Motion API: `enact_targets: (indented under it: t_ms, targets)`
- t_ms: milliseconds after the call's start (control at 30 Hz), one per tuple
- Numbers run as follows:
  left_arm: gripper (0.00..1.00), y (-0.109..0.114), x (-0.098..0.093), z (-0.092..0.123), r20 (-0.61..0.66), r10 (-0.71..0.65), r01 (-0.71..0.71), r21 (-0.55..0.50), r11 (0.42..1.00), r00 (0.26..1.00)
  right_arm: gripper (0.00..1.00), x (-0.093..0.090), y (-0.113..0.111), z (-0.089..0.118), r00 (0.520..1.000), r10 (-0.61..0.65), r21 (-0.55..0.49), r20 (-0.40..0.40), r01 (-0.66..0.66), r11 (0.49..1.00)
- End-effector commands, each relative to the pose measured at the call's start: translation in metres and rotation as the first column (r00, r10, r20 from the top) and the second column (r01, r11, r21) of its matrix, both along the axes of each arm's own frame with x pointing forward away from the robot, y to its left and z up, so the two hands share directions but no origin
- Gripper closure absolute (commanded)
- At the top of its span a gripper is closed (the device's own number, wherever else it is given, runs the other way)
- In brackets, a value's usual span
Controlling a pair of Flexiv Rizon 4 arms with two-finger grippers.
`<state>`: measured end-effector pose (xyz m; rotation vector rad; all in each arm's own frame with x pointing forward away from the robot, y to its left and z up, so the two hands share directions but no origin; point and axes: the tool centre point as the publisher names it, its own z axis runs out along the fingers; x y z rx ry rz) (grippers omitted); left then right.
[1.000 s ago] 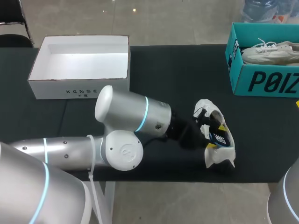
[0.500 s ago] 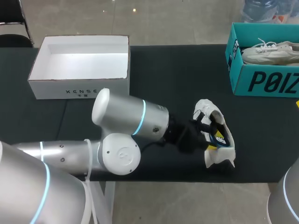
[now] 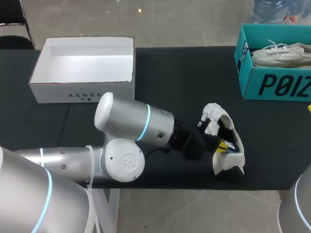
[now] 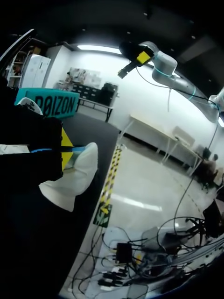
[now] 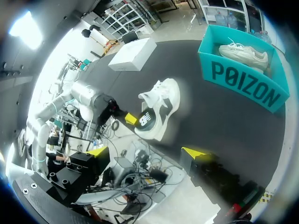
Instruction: Take the shoe out of the shoebox, open the shoe tongue, remove and reinsert the insole, then place the shoe into the shoebox
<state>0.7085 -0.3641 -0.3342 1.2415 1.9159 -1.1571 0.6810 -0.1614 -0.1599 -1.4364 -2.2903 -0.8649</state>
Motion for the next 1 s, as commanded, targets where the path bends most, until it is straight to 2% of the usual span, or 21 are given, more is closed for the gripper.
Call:
enact_targets:
  t_ms: [33, 467, 600, 667, 700, 733, 1000]
  targets:
    - [1.0, -0.004, 0.001, -0.002, 0.002, -0.002, 0.002, -0.004, 1.0, 1.0, 0.0, 0.0, 0.0, 0.0, 1.0, -0.001, -0.002, -0.002, 0.001, 1.0]
    - [1.0, -0.004, 0.021, -0.022, 0.025, 0.027, -0.028, 0.03, 0.999, 0.999, 0.0, 0.0, 0.0, 0.0, 1.0, -0.001, -0.002, -0.002, 0.001, 1.0]
    - [0.98, -0.005, 0.021, -0.023, 0.031, 0.027, -0.028, 0.033, 0.999, 0.999, 0.0, 0.0, 0.0, 0.0, 1.0, -0.001, -0.002, -0.002, 0.001, 1.0]
    - [0.54, -0.005, 0.019, -0.02, 0.036, 0.03, -0.031, 0.026, 0.999, 0.999, 0.0, 0.0, 0.0, 0.0, 1.0, -0.001, -0.002, -0.002, 0.001, 1.0]
    - [0.03, -0.006, 0.017, -0.018, 0.038, 0.026, -0.028, 0.029, 0.999, 0.999, 0.0, 0.0, 0.0, 0.0, 1.0, -0.001, -0.002, -0.002, 0.001, 1.0]
    - [0.0, -0.005, 0.015, -0.014, 0.036, 0.025, -0.026, 0.026, 0.999, 0.999, 0.0, 0.0, 0.0, 0.0, 1.0, -0.001, -0.002, -0.002, 0.001, 1.0]
    - [0.0, 0.004, 0.009, 0.008, 0.031, 0.011, -0.012, 0.01, 1.0, 0.999, 0.0, 0.0, 0.0, 0.0, 1.0, -0.001, -0.002, -0.002, 0.001, 1.0]
